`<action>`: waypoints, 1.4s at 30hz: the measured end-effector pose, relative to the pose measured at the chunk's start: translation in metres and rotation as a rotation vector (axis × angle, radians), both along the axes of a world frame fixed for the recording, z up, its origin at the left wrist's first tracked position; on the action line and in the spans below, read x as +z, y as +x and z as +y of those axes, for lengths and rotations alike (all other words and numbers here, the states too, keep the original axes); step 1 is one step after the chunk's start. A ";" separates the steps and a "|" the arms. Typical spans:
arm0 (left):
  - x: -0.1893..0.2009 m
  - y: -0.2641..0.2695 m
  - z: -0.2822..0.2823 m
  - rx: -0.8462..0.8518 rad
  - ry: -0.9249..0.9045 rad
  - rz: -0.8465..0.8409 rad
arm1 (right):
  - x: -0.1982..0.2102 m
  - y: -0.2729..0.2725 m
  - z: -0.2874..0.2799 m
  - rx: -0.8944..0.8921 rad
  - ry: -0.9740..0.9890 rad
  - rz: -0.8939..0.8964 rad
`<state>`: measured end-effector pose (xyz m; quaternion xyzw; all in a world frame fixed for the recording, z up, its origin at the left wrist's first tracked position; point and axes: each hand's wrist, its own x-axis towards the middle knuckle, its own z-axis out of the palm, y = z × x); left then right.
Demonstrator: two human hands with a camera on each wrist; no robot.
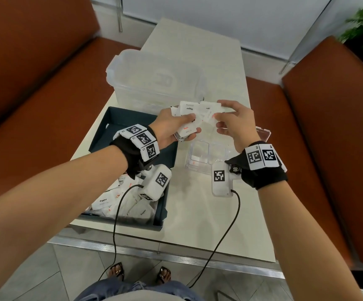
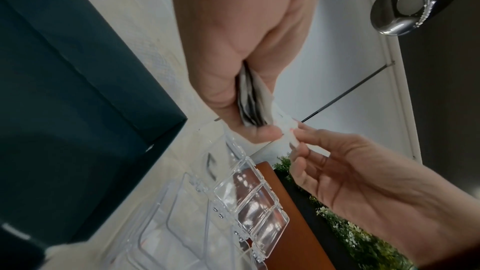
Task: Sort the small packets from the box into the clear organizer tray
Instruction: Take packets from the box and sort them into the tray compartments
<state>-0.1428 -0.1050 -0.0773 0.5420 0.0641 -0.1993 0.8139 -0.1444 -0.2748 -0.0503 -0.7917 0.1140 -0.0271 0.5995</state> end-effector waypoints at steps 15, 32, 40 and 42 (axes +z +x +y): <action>-0.001 0.004 0.000 0.193 -0.048 0.012 | 0.003 -0.015 -0.004 -0.019 0.453 0.020; 0.001 0.000 -0.012 0.037 0.080 -0.126 | -0.008 -0.005 -0.008 0.013 0.032 -0.064; -0.014 0.008 0.004 0.169 0.031 -0.055 | -0.051 0.016 -0.022 0.059 -0.481 0.091; -0.017 0.009 0.005 0.176 0.027 -0.052 | -0.067 0.017 -0.014 0.163 -0.728 0.156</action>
